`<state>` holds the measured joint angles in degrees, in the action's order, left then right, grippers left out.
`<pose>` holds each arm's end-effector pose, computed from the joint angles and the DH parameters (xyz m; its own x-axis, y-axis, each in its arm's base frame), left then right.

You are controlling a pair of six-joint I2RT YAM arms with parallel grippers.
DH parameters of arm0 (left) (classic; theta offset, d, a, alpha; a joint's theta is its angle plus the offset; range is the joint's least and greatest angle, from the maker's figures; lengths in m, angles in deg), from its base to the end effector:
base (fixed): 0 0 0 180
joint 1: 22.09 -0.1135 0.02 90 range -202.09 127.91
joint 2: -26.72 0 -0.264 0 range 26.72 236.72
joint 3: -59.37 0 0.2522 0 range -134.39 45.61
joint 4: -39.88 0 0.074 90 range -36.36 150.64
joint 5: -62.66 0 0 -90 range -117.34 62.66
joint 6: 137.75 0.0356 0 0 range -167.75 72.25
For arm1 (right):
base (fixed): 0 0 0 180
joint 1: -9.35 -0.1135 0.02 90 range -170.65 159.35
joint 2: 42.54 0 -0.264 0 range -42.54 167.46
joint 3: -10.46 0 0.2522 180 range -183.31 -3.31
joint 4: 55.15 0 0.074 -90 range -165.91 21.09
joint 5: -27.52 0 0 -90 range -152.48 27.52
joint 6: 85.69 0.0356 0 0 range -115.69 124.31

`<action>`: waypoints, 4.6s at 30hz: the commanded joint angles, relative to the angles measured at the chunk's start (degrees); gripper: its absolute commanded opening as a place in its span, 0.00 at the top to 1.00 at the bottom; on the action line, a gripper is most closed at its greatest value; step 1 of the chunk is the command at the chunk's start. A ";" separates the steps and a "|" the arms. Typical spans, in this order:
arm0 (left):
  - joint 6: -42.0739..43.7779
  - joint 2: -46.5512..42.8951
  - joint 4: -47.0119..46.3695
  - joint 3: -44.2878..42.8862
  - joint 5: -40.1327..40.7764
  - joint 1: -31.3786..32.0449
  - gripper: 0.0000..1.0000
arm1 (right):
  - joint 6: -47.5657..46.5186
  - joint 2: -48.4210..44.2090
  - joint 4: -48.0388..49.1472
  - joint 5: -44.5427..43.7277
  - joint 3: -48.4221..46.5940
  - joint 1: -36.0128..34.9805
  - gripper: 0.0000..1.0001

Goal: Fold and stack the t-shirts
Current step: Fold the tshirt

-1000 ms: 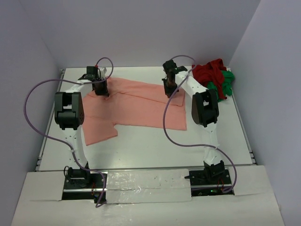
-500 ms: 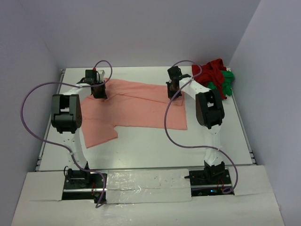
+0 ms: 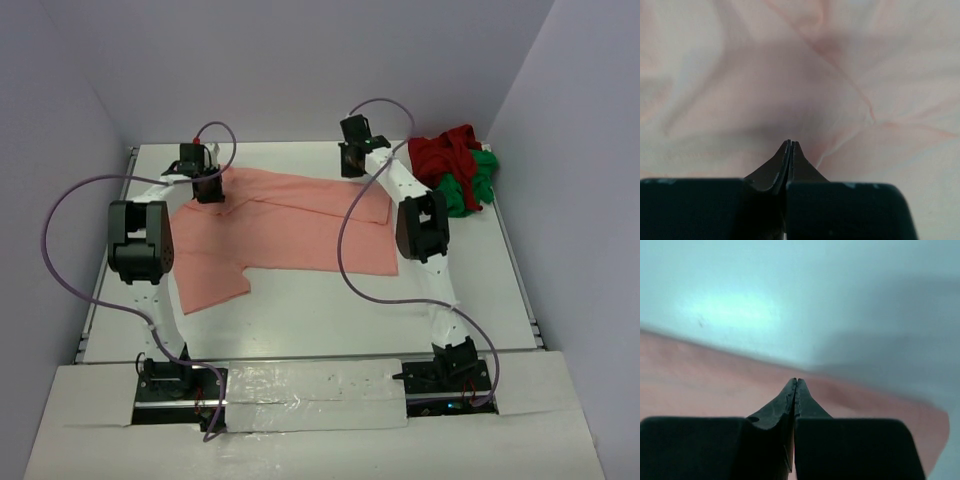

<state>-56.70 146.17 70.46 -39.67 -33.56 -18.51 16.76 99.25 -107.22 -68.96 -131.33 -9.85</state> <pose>0.4539 -0.0323 0.1704 -0.7863 -0.1058 -0.6087 0.0079 0.9834 -0.1811 0.5178 0.1761 0.1905 -0.7837 -0.0461 -0.6194 -0.0945 0.9945 0.0456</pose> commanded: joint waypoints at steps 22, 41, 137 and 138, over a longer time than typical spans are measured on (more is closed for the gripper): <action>-1.68 -2.57 -1.18 0.55 1.65 0.12 1.00 | -2.78 -16.65 -3.52 -2.06 10.34 0.04 1.00; -2.39 2.17 2.86 -2.96 -0.02 0.12 1.00 | 0.56 -4.87 -16.54 10.35 7.26 -0.22 1.00; 3.77 -0.27 4.98 -11.41 -0.64 -2.70 0.44 | -7.00 -11.96 0.85 3.76 10.32 13.93 0.51; 3.68 -1.67 4.80 -10.97 -0.72 -2.61 0.43 | -7.52 -13.98 2.69 4.63 12.34 13.14 0.46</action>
<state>-52.83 151.99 78.31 -50.75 -35.48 -21.18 11.12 95.01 -111.41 -66.93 -122.52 5.58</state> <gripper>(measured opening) 0.563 0.508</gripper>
